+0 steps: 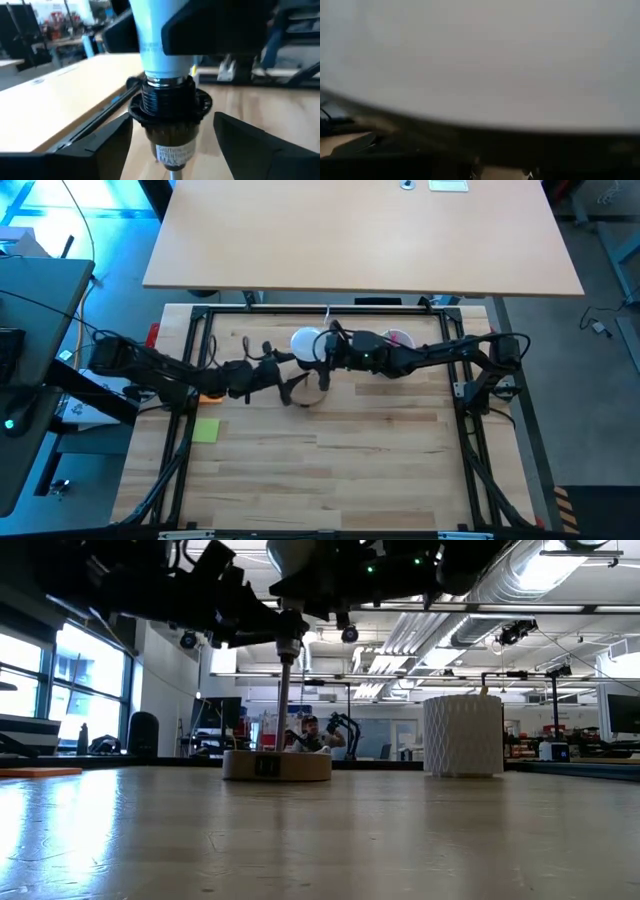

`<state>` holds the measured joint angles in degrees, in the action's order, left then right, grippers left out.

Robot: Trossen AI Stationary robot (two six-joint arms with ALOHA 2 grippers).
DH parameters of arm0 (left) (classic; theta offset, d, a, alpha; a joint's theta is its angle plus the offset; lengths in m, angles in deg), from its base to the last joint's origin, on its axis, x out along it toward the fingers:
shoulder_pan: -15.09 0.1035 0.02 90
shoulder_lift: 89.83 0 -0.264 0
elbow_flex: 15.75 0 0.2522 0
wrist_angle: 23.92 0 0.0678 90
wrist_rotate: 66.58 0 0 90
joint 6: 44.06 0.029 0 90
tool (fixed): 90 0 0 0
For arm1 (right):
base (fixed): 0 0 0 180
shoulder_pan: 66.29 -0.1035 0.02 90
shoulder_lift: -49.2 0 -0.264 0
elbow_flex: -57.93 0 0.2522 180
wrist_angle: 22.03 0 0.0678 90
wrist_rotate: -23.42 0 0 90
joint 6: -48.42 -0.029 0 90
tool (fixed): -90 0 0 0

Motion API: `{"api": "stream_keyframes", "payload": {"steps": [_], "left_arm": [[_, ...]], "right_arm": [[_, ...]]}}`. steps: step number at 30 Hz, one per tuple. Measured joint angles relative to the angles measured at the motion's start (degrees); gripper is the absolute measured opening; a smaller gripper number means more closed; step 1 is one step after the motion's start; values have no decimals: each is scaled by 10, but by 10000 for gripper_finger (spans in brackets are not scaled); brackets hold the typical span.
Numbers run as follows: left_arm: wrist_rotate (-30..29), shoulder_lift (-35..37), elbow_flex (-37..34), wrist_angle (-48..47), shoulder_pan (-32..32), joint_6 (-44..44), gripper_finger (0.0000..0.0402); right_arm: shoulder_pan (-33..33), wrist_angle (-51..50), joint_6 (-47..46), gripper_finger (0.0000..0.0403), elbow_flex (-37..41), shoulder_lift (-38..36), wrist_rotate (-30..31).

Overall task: Screw lightbulb
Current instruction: Insert the light bulb into the brown lamp

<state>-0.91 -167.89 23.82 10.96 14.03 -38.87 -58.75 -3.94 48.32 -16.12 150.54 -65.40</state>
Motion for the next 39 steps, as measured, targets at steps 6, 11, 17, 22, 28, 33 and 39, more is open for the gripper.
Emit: {"api": "stream_keyframes", "payload": {"steps": [6,11,17,22,28,33,39], "left_arm": [[12,-22,-22,63,1,0,205],[14,-52,-22,83,15,15,161],[114,-67,-21,94,59,30,186],[215,-73,-21,87,107,15,218],[351,-87,-5,92,148,5,212],[397,-125,29,89,162,15,189],[391,-135,35,85,162,11,128]], "right_arm": [[2,21,-22,133,12,-1,-2],[4,21,-28,133,11,-1,-3],[4,21,-31,133,11,-1,-4],[3,22,-28,133,11,-1,-13],[3,23,-28,133,11,0,-25],[4,23,-29,133,11,0,-32],[3,22,-38,133,11,0,-32]]}}
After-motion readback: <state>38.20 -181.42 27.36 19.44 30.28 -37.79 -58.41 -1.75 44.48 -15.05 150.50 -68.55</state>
